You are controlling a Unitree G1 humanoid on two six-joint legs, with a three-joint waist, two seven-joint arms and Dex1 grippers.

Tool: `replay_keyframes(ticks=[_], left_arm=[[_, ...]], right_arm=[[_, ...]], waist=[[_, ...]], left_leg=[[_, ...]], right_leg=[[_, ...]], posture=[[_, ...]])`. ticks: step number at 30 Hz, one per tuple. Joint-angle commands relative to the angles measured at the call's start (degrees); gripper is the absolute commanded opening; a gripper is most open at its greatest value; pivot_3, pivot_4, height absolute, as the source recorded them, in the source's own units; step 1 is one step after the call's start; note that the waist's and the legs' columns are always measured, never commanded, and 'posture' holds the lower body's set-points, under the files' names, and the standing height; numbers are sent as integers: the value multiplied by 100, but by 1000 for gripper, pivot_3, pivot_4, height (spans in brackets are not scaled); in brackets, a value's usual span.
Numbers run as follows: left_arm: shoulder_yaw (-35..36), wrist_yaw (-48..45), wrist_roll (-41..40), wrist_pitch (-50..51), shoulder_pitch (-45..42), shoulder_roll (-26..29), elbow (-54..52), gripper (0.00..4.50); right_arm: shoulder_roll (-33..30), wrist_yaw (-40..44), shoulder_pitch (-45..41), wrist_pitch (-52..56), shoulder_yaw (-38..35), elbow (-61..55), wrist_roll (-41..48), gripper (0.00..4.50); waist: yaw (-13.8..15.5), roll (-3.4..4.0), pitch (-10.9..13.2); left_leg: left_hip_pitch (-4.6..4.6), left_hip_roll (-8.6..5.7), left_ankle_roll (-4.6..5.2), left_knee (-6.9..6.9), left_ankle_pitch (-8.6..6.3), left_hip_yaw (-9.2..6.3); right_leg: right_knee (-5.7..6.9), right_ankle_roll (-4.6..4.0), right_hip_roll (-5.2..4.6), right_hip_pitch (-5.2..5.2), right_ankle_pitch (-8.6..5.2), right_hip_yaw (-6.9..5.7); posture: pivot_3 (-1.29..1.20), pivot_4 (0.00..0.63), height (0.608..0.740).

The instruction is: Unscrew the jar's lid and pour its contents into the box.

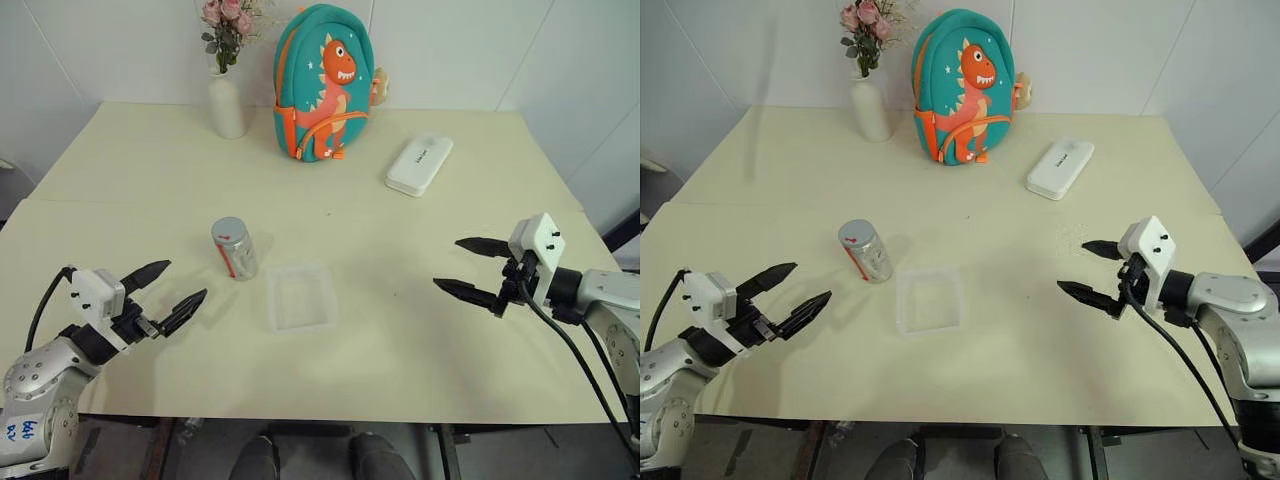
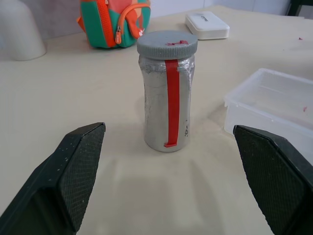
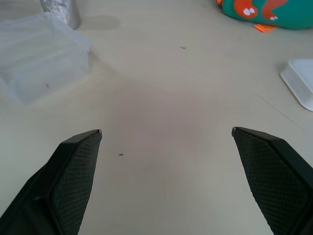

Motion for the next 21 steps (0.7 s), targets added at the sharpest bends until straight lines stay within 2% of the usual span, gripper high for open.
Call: replay_keyframes(ticks=[1, 6, 10, 16, 19, 21], left_arm=[[-38, 157, 56, -135, -186, -46, -206, 4471], [-192, 456, 338, -127, -150, -102, -381, 4471], [-117, 873, 242, 161, -94, -207, -670, 4471], [-87, 940, 220, 371, 27, -122, -913, 4471], [-263, 1180, 300, 452, -76, -292, -977, 4471], [-379, 1158, 384, 404, -227, -301, -767, 4471]], right_arm=[[75, -3, -69, -134, -95, -132, 109, 4500], [220, 13, -409, -274, 200, 141, -37, 4500], [316, 39, -732, -211, 343, 218, 16, 4500], [282, 303, -765, -157, 506, 81, 99, 4500], [122, 815, -661, -43, 302, 95, 487, 4500], [119, 854, -623, -32, 283, 77, 541, 4500]], waist=[[3, 0, 0], [-27, 0, 0], [-11, 0, 0], [8, 0, 0], [9, 0, 0], [11, 0, 0]], left_leg=[[-1, 0, 0, 3, 0, 0], [3, 3, 0, 7, 0, 9], [3, 13, -1, 8, 1, 12], [-1, 15, -2, 7, 0, 13], [0, 16, -1, 7, 1, 13], [1, 16, -1, 8, 1, 13]], right_leg=[[0, 1, 0, 0, 1, 0], [-1, 4, 2, 0, 10, 7], [-2, 1, 9, -2, 14, 9], [-8, 1, 11, -3, 15, 8], [-8, 1, 12, -3, 15, 8], [-8, 1, 13, 0, 15, 8]], posture=[[0, 150, 740], [0, 150, 740], [0, 150, 740], [0, 150, 740], [0, 150, 740], [0, 150, 740]])
